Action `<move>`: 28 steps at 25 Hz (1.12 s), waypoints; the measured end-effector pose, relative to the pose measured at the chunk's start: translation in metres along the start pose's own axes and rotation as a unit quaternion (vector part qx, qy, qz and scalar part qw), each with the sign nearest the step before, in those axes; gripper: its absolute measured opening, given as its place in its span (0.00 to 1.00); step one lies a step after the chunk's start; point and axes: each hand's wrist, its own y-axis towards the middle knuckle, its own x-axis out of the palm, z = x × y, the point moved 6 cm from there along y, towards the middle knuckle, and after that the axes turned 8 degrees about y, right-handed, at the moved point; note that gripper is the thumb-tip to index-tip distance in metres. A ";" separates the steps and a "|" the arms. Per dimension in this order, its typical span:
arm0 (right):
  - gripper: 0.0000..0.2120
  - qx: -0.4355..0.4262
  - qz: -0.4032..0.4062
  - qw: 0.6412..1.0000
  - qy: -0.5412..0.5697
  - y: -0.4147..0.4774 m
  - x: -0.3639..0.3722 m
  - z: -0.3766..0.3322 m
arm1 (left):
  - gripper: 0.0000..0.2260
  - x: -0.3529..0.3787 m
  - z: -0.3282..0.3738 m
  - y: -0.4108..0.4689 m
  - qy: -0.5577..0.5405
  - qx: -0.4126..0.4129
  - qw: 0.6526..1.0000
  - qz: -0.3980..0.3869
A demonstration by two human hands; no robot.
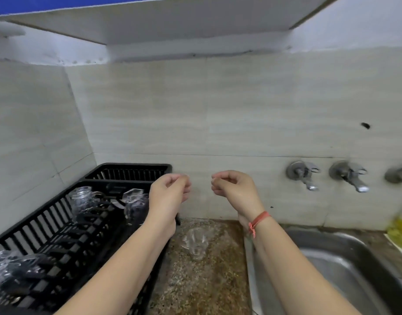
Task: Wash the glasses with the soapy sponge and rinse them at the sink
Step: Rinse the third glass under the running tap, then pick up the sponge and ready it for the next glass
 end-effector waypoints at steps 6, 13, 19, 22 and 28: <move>0.06 0.013 0.065 0.997 0.044 -0.029 -0.203 -0.026 | 0.05 0.191 -0.029 -0.085 -0.062 -0.057 0.993 -0.078; 0.08 0.045 0.139 0.989 -0.002 -0.043 -0.394 -0.015 | 0.05 0.350 -0.081 -0.162 -0.056 -0.124 0.983 -0.119; 0.09 0.117 0.208 0.907 -0.348 -0.039 -0.545 0.048 | 0.06 0.423 -0.127 -0.184 0.010 -0.154 0.977 -0.150; 0.15 0.178 0.164 0.834 -0.496 -0.028 -0.584 0.077 | 0.06 0.447 -0.139 -0.184 0.044 -0.155 0.973 -0.165; 0.18 0.184 0.078 0.735 -0.647 -0.003 -0.599 0.109 | 0.07 0.470 -0.155 -0.167 0.096 -0.146 0.970 -0.168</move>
